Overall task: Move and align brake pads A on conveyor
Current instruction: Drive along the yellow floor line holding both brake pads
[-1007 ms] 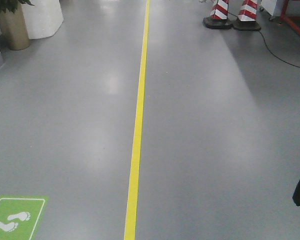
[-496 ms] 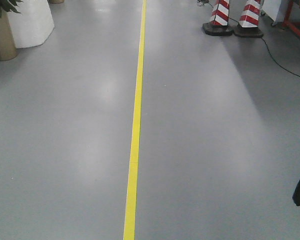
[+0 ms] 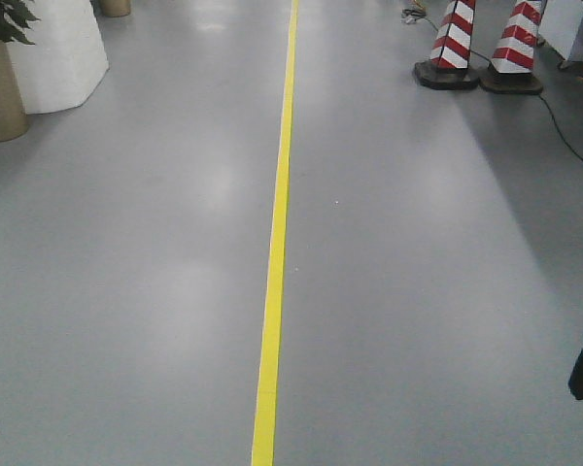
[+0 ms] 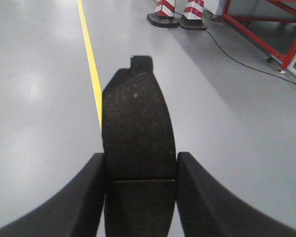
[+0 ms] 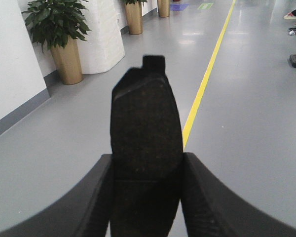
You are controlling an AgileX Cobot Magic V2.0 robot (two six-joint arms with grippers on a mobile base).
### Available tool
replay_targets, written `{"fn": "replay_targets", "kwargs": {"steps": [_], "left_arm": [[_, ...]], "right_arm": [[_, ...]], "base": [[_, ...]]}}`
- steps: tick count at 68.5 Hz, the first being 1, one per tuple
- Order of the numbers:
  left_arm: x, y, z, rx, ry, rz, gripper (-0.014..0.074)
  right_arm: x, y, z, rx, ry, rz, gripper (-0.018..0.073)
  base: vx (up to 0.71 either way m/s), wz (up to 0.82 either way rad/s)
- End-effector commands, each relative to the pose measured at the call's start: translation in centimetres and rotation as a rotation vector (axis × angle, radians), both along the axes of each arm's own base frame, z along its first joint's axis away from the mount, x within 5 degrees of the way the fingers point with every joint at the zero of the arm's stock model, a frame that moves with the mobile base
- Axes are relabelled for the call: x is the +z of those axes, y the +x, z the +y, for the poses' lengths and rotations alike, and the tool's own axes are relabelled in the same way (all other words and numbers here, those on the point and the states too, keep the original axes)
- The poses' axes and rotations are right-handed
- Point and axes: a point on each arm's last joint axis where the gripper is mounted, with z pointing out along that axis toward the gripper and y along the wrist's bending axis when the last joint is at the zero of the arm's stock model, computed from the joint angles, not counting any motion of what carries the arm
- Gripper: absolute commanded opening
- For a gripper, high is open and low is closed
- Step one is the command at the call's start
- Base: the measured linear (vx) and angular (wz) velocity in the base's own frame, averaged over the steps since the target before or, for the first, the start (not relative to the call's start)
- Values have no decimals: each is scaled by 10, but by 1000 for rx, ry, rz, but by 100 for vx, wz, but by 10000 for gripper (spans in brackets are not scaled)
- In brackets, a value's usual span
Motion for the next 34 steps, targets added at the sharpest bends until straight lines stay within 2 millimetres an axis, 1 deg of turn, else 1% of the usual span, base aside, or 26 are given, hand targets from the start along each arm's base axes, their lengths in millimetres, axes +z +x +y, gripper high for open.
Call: {"fn": "replay_targets", "kwargs": {"steps": [1,19,34], "left_arm": [[16,2,-2,-15,-35,-101,-7],[16,2,-2,-15,-35,-101,-7],[16,2,-2,-15,-35,-101,-7]], "right_arm": [[19,0,2,19,27,-120,-4],[19,0,2,19,27,-120,-4],[19,0,2,19,27,-120,-4]], "base": [[60,0],[59,-3],[59,-12]]}}
